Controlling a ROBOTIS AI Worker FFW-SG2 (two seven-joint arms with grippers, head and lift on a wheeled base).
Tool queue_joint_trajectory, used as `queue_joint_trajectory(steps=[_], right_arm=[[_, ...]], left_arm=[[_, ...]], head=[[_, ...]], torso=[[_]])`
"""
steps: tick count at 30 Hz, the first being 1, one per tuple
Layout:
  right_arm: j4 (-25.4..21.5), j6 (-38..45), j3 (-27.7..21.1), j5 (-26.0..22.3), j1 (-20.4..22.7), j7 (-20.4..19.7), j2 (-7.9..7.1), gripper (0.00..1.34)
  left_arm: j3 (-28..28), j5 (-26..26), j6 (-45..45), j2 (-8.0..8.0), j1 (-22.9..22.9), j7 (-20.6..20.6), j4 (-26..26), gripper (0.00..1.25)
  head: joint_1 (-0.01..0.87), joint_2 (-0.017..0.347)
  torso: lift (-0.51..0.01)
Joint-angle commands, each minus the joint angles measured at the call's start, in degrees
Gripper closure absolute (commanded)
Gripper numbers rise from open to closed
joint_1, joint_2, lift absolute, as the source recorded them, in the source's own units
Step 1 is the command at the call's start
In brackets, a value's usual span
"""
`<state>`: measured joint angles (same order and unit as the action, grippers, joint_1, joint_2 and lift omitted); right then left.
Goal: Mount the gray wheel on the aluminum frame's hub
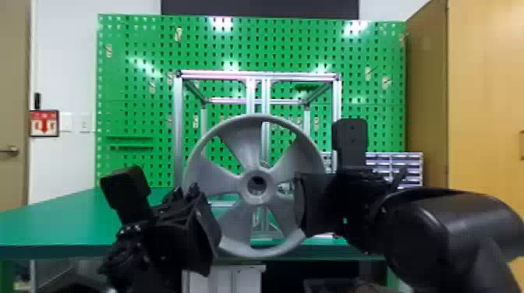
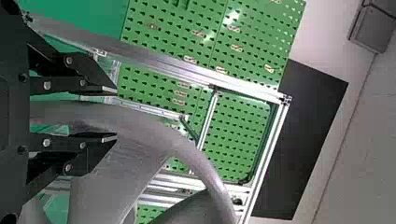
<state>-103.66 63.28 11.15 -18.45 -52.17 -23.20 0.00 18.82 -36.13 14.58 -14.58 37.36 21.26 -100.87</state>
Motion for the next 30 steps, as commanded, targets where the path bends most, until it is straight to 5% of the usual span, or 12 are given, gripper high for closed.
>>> queue_joint_trajectory(steps=[1, 30], right_arm=[[0.74, -0.27, -0.16, 0.25, -0.47, 0.00, 0.05, 1.10], [6.28, -2.02, 0.02, 0.60, -3.81, 0.00, 0.05, 1.10]], left_arm=[[-0.45, -0.34, -0.07, -0.19, 1.13, -1.66, 1.91, 0.86], [1.75, 0.36, -0.34, 0.25, 6.14, -3.33, 8.06, 0.86]], head=[[-0.005, 0.006], [-0.005, 0.006]], torso=[[-0.499], [-0.499]])
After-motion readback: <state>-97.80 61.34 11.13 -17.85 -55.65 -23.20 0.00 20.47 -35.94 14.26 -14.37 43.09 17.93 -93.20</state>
